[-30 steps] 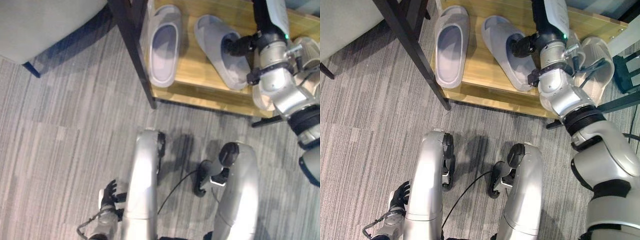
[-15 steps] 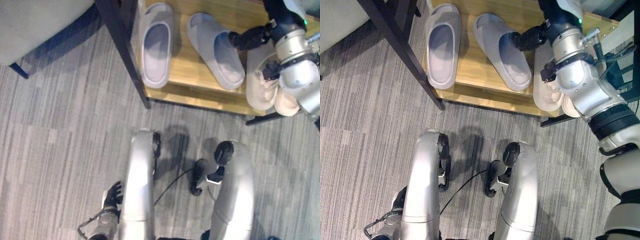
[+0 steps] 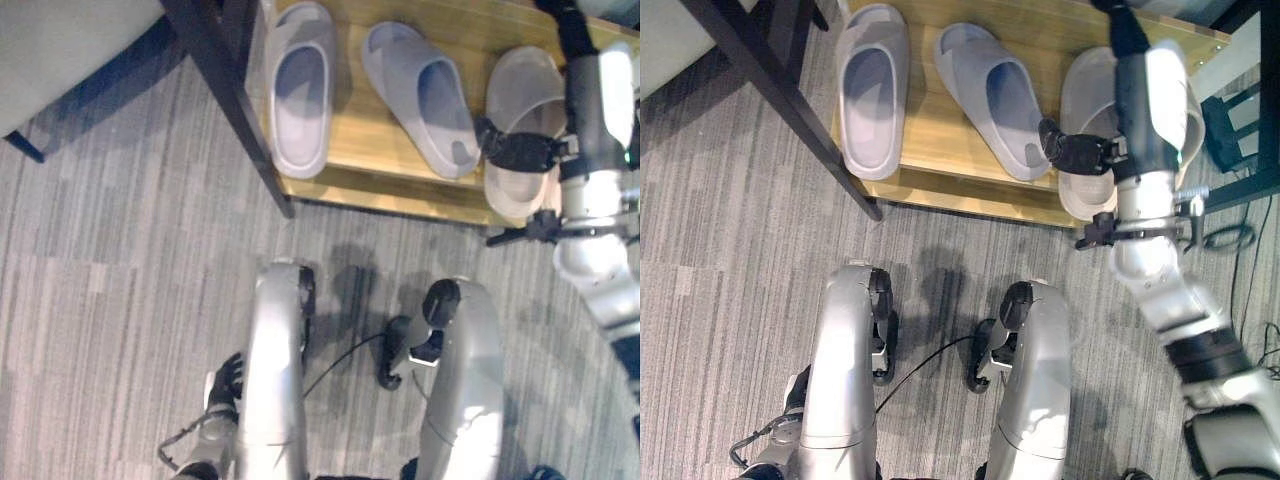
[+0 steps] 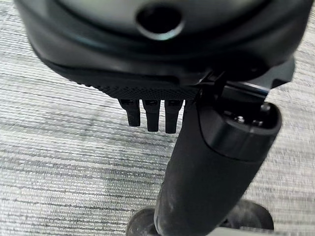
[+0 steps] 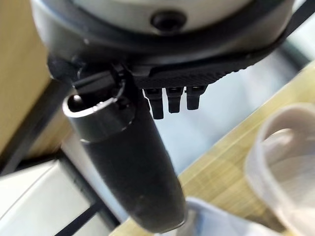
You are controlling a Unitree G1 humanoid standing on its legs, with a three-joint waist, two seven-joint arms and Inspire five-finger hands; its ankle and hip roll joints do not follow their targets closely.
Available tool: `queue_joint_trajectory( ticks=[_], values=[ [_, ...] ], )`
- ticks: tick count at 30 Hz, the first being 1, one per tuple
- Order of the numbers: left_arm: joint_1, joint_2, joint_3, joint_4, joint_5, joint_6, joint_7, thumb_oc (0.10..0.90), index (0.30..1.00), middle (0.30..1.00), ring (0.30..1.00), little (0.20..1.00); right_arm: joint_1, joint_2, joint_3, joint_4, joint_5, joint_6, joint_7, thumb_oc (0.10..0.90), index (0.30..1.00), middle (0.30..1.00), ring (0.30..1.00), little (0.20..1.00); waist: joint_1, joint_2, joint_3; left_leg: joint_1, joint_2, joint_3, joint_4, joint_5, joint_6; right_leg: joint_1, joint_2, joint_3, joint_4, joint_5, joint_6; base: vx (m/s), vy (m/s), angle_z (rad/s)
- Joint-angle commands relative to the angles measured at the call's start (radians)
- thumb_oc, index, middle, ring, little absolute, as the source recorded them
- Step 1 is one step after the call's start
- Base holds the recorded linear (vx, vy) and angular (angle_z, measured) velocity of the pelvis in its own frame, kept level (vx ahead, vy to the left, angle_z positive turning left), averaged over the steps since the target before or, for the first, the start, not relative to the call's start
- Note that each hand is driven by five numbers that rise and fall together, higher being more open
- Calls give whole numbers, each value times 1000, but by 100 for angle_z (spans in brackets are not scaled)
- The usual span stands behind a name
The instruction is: Arrange the slippers neatly on the shoe rack.
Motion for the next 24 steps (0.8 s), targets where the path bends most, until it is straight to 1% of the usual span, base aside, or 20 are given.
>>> queue_joint_trajectory(
  ticks=[1,8,11,14,16,19,20,21,22,23,24],
  values=[
    [80,-24,-6,47,52,-23,41,800,900,900,900,900,-37,-23,-139,-159,-57,-72,-70,800,900,900,900,900,45,-36,-21,66,-22,-19,40,-131,52,29,-7,23,-4,-52,-31,0,0,0],
    [77,-26,3,55,61,-29,60,800,900,900,900,900,22,-17,-125,-216,-139,-68,-64,800,900,900,900,900,45,-35,-21,66,-26,-26,39,-125,53,29,-7,23,-7,-52,-31,0,0,0],
    [73,-30,11,59,70,-35,65,800,900,900,900,900,42,-28,-135,-281,-185,-76,-63,800,900,900,900,900,42,-36,-21,66,-27,-27,41,-123,52,29,-6,22,-6,-52,-32,0,0,0],
    [83,-33,18,55,85,-38,65,800,900,900,900,900,69,-61,-153,-352,-279,-69,-71,800,900,900,900,900,39,-37,-21,66,-27,-32,45,-123,50,29,-4,22,-4,-53,-31,0,0,0],
    [88,-35,14,55,91,-39,66,800,900,900,900,900,81,-73,-149,-372,-297,-66,-63,800,900,900,900,900,39,-39,-21,66,-26,-33,46,-123,49,29,-4,22,-1,-54,-31,0,0,0],
    [89,-35,14,58,95,-36,64,800,900,900,900,900,83,-75,-130,-363,-277,-66,-40,800,900,900,900,900,41,-40,-21,66,-25,-34,50,-124,48,29,-4,21,0,-54,-31,0,0,0],
    [87,-38,9,58,90,-37,61,800,900,900,900,900,85,-74,-104,-332,-262,-61,-17,800,900,900,900,900,45,-42,-21,66,-24,-34,51,-123,47,29,-6,21,1,-53,-32,0,0,0],
    [81,-42,3,55,82,-42,53,800,900,900,900,900,75,-86,-62,-243,-272,-30,-7,800,900,900,900,900,50,-39,-21,66,-24,-34,50,-124,48,29,-10,20,0,-53,-32,0,0,0],
    [81,-43,4,56,82,-42,53,800,900,900,900,900,66,-87,-54,-235,-272,-32,-11,800,900,900,900,900,48,-39,-21,66,-24,-35,51,-124,48,29,-9,20,0,-52,-32,0,0,0],
    [73,-50,-5,54,74,-43,52,800,900,900,900,900,45,-67,-5,-147,-274,-18,-18,800,900,900,900,900,52,-36,-21,66,-26,-37,48,-124,49,29,-9,19,-6,-49,-32,0,0,0],
    [73,-50,-4,54,74,-43,52,800,900,900,900,900,42,-66,-3,-145,-275,-19,-19,800,900,900,900,900,52,-37,-21,66,-26,-37,48,-124,49,29,-9,19,-6,-49,-32,0,0,0]
  ],
)
